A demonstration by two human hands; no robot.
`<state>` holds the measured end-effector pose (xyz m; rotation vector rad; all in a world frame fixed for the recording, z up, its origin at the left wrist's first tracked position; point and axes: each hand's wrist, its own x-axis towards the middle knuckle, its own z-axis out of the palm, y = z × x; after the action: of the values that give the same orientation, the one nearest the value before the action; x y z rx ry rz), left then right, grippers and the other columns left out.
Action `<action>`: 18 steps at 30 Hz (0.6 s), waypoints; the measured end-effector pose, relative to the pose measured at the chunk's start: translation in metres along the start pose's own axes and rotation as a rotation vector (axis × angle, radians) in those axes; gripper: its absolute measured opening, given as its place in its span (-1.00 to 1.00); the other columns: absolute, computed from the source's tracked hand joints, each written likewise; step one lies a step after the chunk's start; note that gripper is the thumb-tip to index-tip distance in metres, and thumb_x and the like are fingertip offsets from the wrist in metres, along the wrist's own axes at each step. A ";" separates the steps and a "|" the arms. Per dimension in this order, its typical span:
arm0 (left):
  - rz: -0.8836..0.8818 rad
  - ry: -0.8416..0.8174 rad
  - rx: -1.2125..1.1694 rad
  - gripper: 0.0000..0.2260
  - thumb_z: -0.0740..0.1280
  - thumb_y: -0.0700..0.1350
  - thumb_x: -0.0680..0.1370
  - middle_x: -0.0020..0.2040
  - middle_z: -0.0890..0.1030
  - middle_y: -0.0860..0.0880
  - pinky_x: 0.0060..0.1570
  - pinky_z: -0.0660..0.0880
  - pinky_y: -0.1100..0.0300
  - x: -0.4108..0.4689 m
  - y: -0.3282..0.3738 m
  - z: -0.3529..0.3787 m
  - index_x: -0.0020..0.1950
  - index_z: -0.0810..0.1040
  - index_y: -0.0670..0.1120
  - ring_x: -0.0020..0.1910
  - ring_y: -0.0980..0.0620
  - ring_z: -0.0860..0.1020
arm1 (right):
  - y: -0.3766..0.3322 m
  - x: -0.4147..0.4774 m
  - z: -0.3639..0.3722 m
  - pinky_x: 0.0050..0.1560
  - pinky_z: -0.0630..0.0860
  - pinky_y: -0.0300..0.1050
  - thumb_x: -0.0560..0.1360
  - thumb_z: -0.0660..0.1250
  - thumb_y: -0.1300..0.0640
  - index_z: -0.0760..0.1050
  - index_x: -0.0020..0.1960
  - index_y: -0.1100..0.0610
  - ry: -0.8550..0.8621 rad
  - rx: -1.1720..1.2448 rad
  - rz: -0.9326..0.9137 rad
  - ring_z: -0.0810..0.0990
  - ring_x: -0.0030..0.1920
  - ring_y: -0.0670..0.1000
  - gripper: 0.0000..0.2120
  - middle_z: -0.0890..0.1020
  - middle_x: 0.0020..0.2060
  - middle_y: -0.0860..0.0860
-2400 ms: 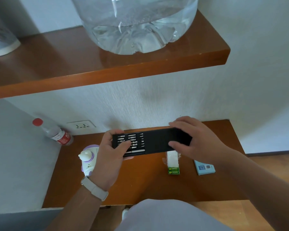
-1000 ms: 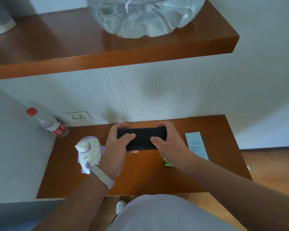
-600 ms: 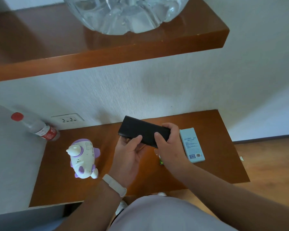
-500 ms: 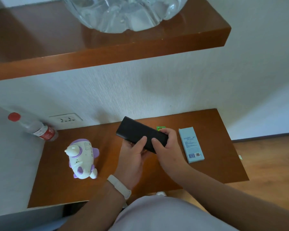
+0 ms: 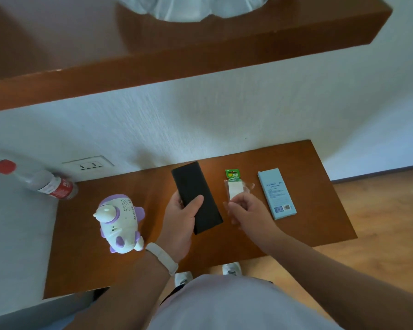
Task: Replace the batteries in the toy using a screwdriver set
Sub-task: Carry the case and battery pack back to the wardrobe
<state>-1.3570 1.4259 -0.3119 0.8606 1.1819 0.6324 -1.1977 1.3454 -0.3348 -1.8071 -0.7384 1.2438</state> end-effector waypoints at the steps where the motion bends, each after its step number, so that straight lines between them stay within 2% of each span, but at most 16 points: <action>1: -0.016 -0.006 0.005 -0.71 0.42 -0.03 0.55 0.02 0.71 0.05 -0.09 0.66 0.08 0.002 0.000 -0.005 0.26 0.52 0.07 0.05 0.00 0.70 | 0.006 0.007 -0.002 -0.27 0.53 -0.30 0.58 0.31 0.03 0.53 -0.03 -0.05 0.053 0.004 0.053 0.61 -0.20 -0.09 -0.96 0.63 -0.15 -0.04; 3: -0.032 -0.030 0.007 -0.72 0.42 -0.06 0.56 0.04 0.71 0.01 -0.09 0.66 0.09 0.005 0.001 -0.015 0.26 0.53 0.04 0.05 -0.01 0.70 | 0.020 0.022 -0.006 -0.34 0.49 -0.29 0.58 0.30 0.06 0.52 -0.05 -0.05 0.154 -0.050 0.139 0.61 -0.17 -0.05 -0.96 0.63 -0.13 -0.04; 6: -0.037 -0.078 0.024 -0.70 0.42 -0.07 0.54 0.03 0.72 0.02 -0.11 0.65 0.13 0.008 0.004 -0.028 0.26 0.52 0.02 0.04 -0.01 0.70 | 0.042 0.038 -0.009 -0.34 0.41 -0.23 0.55 0.31 0.06 0.45 -0.06 -0.07 0.257 -0.221 0.194 0.56 -0.18 -0.08 -0.94 0.59 -0.15 -0.07; 9: -0.045 -0.107 0.052 -0.70 0.43 -0.09 0.54 0.04 0.72 0.01 -0.05 0.66 0.04 0.011 0.005 -0.037 0.26 0.53 0.01 0.05 -0.03 0.70 | 0.060 0.048 -0.007 -0.34 0.39 -0.21 0.53 0.36 0.04 0.42 0.01 -0.04 0.323 -0.302 0.235 0.53 -0.18 -0.12 -0.88 0.57 -0.13 -0.07; 11: -0.057 -0.116 0.067 -0.71 0.43 -0.09 0.55 0.04 0.72 -0.01 0.03 0.65 -0.05 0.013 0.005 -0.042 0.25 0.53 0.00 0.06 -0.04 0.70 | 0.067 0.052 -0.002 -0.26 0.47 -0.17 0.49 0.41 -0.01 0.42 0.09 0.04 0.329 -0.330 0.286 0.55 -0.14 -0.07 -0.73 0.56 -0.08 -0.03; 15: -0.068 -0.118 0.072 -0.74 0.41 -0.12 0.57 0.05 0.71 -0.04 0.07 0.64 -0.09 0.016 0.004 -0.052 0.25 0.53 0.00 0.04 -0.05 0.70 | 0.075 0.056 0.013 0.07 0.57 0.07 0.40 0.45 -0.22 0.35 0.23 0.11 0.310 -0.494 0.338 0.51 0.10 0.08 -0.41 0.45 0.10 0.04; 18: -0.068 -0.116 0.064 -0.77 0.40 -0.15 0.58 0.02 0.72 -0.06 0.03 0.64 -0.08 0.016 0.005 -0.058 0.23 0.53 -0.02 0.03 -0.07 0.70 | 0.073 0.059 0.024 0.09 0.54 0.08 0.38 0.40 -0.33 0.32 0.30 0.14 0.345 -0.620 0.318 0.48 0.19 0.13 -0.28 0.43 0.17 0.07</action>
<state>-1.4086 1.4551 -0.3243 0.8956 1.1263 0.4852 -1.1985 1.3628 -0.4301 -2.6492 -0.6991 0.8988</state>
